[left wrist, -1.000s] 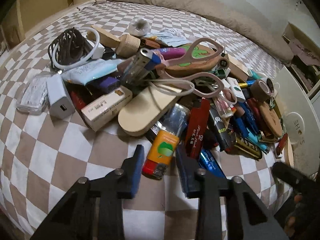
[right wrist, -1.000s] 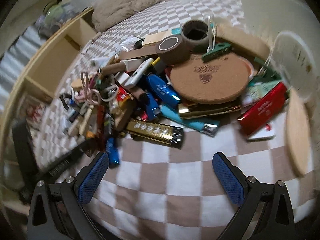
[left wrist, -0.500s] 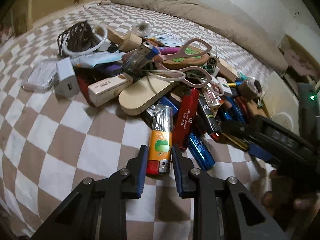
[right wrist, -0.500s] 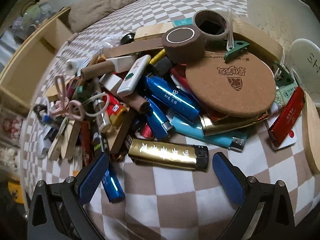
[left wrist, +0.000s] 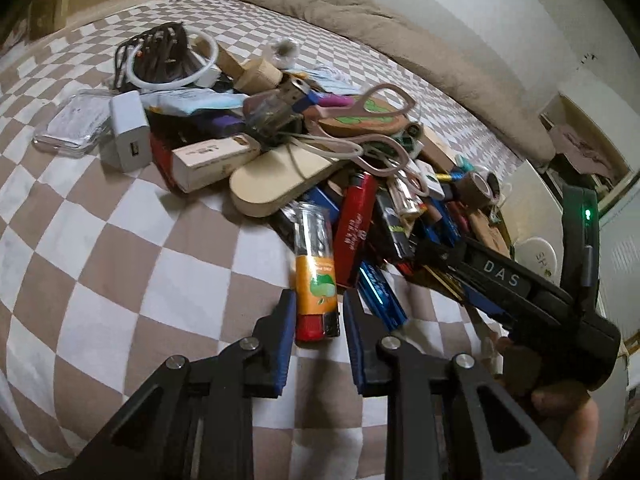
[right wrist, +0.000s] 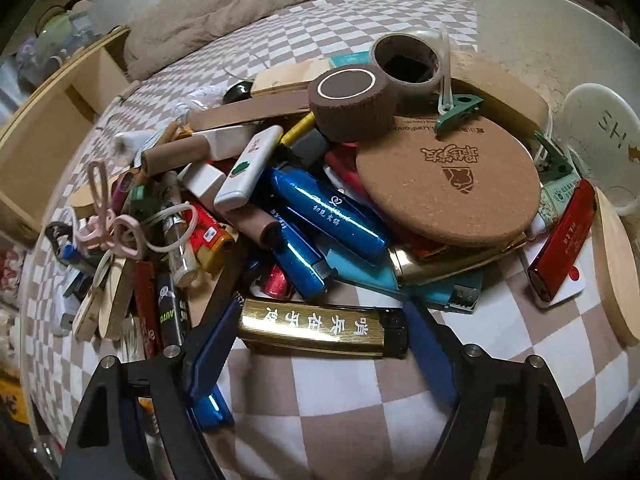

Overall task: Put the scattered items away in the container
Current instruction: 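Grasp the gold lighter with the right gripper while the left gripper approaches the orange lighter, then grasp the clear-and-orange lighter with the left gripper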

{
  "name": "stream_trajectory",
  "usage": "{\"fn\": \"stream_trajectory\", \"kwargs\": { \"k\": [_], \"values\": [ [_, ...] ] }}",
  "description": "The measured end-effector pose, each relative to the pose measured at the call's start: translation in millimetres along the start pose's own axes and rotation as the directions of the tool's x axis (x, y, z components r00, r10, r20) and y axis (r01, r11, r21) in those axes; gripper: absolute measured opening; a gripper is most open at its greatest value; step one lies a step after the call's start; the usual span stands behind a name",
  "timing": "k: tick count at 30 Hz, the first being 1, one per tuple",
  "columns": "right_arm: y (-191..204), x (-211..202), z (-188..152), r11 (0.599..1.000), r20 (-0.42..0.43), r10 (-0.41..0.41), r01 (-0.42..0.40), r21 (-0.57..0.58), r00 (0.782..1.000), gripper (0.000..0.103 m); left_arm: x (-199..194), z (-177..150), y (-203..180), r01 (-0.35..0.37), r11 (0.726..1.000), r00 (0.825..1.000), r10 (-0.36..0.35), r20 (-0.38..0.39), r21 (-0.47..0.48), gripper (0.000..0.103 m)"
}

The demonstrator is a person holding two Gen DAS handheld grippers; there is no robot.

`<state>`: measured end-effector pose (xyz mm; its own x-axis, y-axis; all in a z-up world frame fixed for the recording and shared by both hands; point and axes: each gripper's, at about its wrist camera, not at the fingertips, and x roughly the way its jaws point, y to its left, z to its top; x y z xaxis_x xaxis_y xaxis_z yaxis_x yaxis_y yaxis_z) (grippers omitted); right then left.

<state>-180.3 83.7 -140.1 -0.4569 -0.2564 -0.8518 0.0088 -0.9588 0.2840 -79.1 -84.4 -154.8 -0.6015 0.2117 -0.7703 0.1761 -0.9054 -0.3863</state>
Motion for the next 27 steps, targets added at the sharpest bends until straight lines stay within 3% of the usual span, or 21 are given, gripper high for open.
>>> {"fn": "stream_trajectory", "kwargs": {
  "k": [5,11,16,17,19,22,27],
  "values": [
    [-4,-5,-8,0.999,0.013,0.007,-0.006,-0.037,1.000,0.083,1,-3,-2,0.027,0.999,1.000,-0.027,-0.014,0.017,0.024],
    [-24,-26,-22,0.997,0.004,0.049,-0.049,-0.054,0.999,0.082,3,-5,-11,0.158,0.987,0.986,-0.157,-0.048,0.035,0.024],
    [-40,-44,-31,0.996,0.005,0.056,-0.056,-0.070,0.998,0.083,2,-6,-16,0.136,0.988,0.990,-0.133,-0.047,0.066,0.025],
    [-41,-45,-32,0.996,0.005,0.053,-0.052,-0.079,0.999,0.083,0,-4,-16,0.104,0.992,0.994,-0.102,-0.032,0.076,0.029],
    [-42,-45,-33,0.995,0.003,0.053,-0.053,-0.088,0.999,0.083,-9,-2,-17,0.009,0.993,0.999,-0.013,0.036,0.114,0.059],
    [-37,-38,-32,0.993,0.000,0.076,-0.076,-0.088,0.997,0.083,-23,6,-21,-0.095,0.981,0.988,0.072,0.134,0.169,0.087],
    [-32,-31,-30,0.986,0.003,0.089,-0.088,-0.140,0.996,0.083,-17,23,-18,-0.062,0.971,0.997,0.048,0.066,0.229,0.088]
  ]
}}
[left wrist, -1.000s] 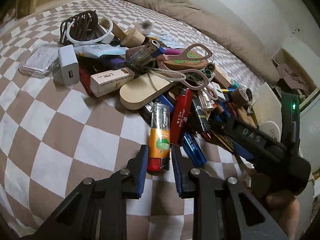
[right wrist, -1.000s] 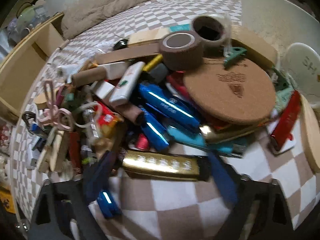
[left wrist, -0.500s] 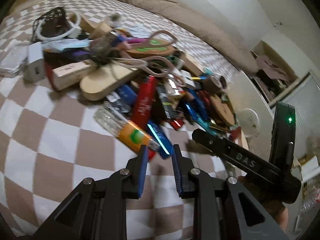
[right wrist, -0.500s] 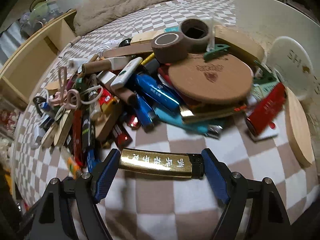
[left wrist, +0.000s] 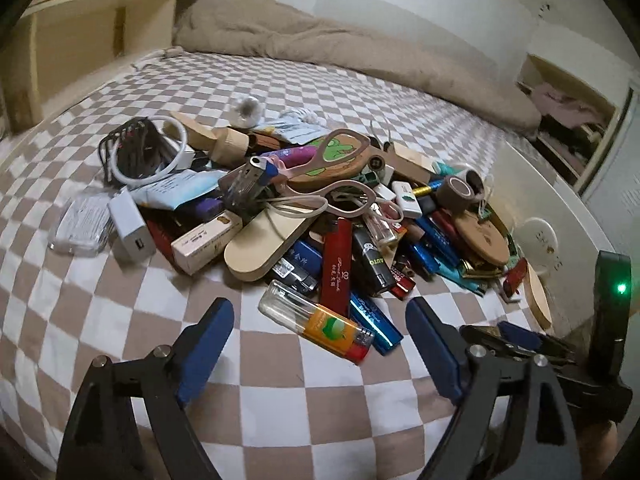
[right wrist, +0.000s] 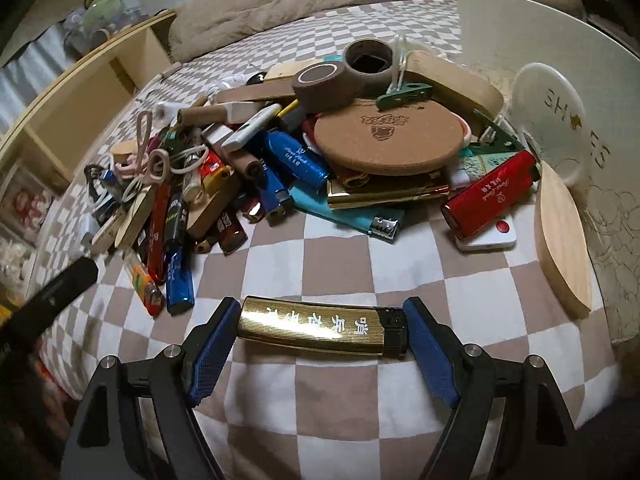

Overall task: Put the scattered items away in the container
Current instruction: 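Grasp the clear-and-orange lighter with the left gripper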

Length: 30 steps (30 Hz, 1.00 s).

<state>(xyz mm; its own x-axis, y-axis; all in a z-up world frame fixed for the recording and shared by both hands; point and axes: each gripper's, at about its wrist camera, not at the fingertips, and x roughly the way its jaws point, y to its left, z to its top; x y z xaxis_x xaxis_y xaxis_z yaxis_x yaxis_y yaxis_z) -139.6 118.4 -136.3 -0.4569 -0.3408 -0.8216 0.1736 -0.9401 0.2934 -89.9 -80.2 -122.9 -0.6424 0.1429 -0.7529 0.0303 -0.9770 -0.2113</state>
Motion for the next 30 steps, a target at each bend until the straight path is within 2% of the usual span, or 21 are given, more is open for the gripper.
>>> {"fn": "stream_trajectory", "kwargs": {
  "k": [4,8,16,20,30],
  "values": [
    [-8,-1,1,0.999,-0.003,0.049,-0.049,0.006,0.999,0.083,14,9,-5,0.021,0.994,0.996,-0.011,-0.087,0.110,0.088],
    [-14,-4,-5,0.998,0.003,0.065,-0.065,0.010,0.998,0.083,29,13,-12,-0.034,0.971,0.988,0.068,-0.135,0.238,0.088],
    [-8,-1,-10,0.999,0.017,0.028,-0.028,-0.031,0.999,0.083,55,5,-18,-0.005,0.947,0.966,0.087,-0.244,0.321,0.088],
    [-3,0,-12,0.998,0.021,0.000,0.001,-0.056,1.000,0.083,63,0,-23,-0.045,0.930,0.957,0.145,-0.253,0.364,0.088],
    [-3,1,-13,0.998,0.033,-0.001,0.003,-0.060,0.999,0.083,56,2,-18,-0.051,0.933,0.965,0.139,-0.224,0.357,0.084]
  ]
}}
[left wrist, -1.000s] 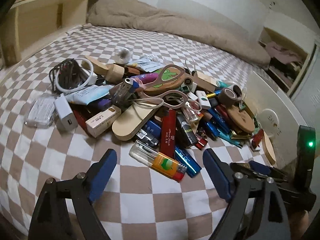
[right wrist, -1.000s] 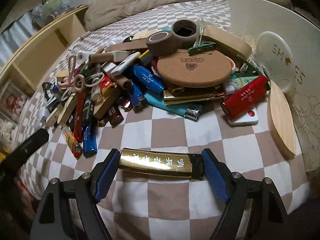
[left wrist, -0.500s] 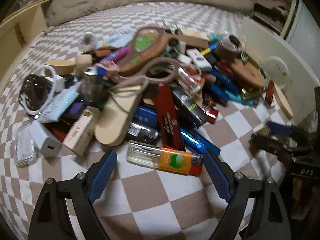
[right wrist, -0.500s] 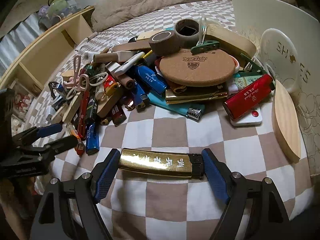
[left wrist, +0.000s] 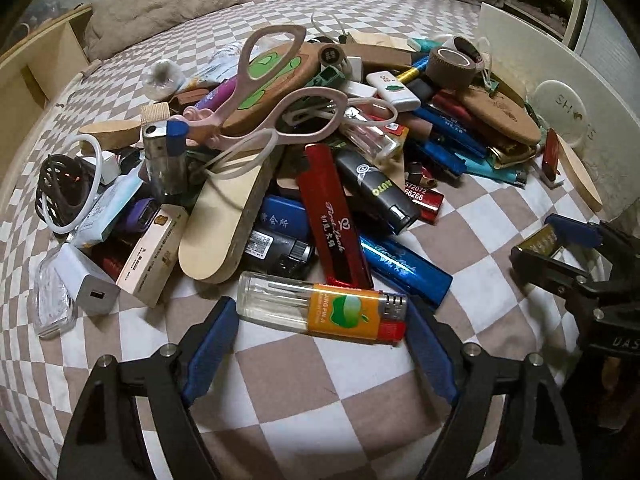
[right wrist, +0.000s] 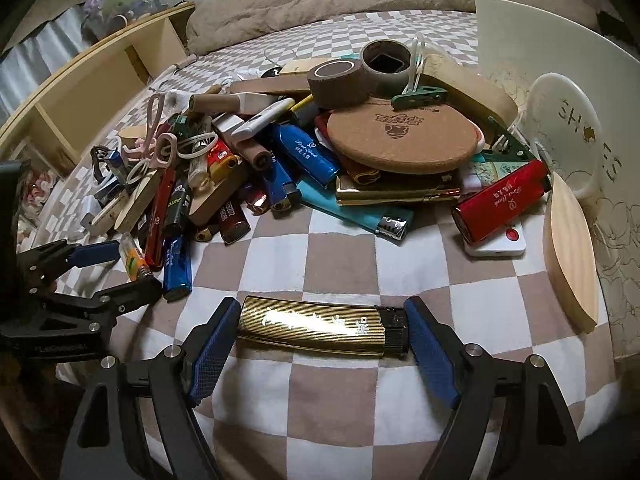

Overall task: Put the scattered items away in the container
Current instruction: 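Grasp the clear-and-orange lighter with the left gripper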

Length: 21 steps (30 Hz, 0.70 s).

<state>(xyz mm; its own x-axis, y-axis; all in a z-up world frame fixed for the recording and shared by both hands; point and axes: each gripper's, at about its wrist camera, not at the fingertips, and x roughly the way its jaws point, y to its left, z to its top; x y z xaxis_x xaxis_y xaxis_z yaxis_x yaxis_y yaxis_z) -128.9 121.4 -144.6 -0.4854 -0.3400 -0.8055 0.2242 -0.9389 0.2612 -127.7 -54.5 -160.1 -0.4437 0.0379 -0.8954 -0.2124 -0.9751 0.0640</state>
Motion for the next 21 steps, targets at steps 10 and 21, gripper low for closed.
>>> {"fn": "stream_trajectory", "kwargs": {
  "k": [10,21],
  "values": [
    [2,-2,-3,1.000,0.012,-0.012,0.012,-0.014,1.000,0.083,-13,0,3,-0.015,0.994,0.998,0.021,0.052,-0.106,0.084],
    [-8,-10,0,0.997,0.007,0.046,-0.047,0.059,0.999,0.083,-26,-10,-7,-0.010,0.970,0.995,0.034,0.091,-0.243,0.084]
  ]
}}
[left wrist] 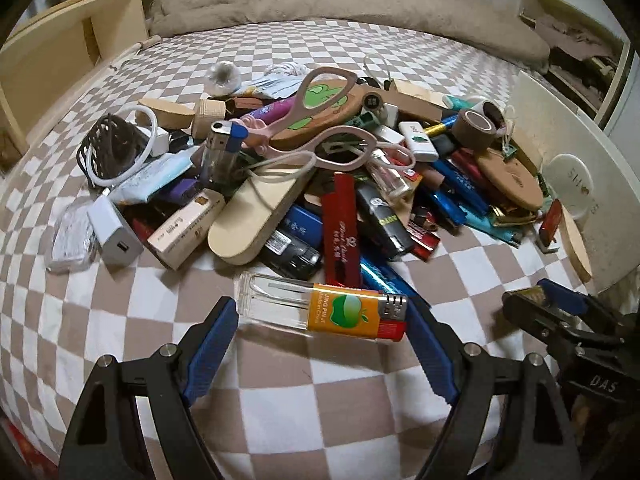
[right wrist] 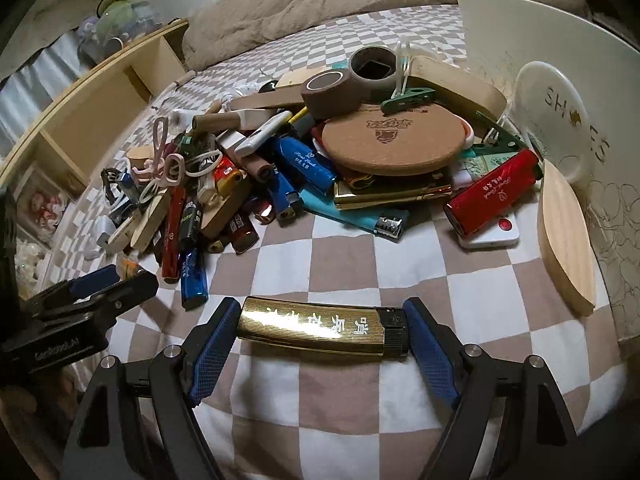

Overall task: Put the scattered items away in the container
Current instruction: 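Grasp the clear-and-orange lighter with the left gripper, then carry the gold lighter and orange lighter over the white box with both grippers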

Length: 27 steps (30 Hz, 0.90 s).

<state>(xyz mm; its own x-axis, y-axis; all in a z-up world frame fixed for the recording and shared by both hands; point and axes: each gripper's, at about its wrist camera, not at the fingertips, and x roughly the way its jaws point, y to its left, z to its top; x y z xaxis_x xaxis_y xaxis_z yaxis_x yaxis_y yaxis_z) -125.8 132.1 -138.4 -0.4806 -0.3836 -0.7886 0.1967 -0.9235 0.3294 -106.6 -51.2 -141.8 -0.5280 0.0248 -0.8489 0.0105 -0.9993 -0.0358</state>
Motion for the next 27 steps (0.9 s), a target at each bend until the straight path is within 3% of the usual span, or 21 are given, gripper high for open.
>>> {"fn": "stream_trajectory", "kwargs": {
  "k": [8,17,27],
  "values": [
    [5,-2,-4,0.999,0.004,-0.025,0.026,-0.030,1.000,0.083,-4,-9,-8,0.001,1.000,1.000,-0.001,0.005,-0.017,0.084],
    [6,-19,0,1.000,0.031,0.008,-0.007,-0.024,0.999,0.083,-20,-8,-13,-0.001,1.000,0.999,0.003,0.044,-0.027,0.084],
    [4,-56,19,0.999,0.128,0.016,-0.011,-0.040,0.992,0.083,-55,10,-21,0.026,0.999,0.991,-0.022,0.134,-0.025,0.084]
  ]
}}
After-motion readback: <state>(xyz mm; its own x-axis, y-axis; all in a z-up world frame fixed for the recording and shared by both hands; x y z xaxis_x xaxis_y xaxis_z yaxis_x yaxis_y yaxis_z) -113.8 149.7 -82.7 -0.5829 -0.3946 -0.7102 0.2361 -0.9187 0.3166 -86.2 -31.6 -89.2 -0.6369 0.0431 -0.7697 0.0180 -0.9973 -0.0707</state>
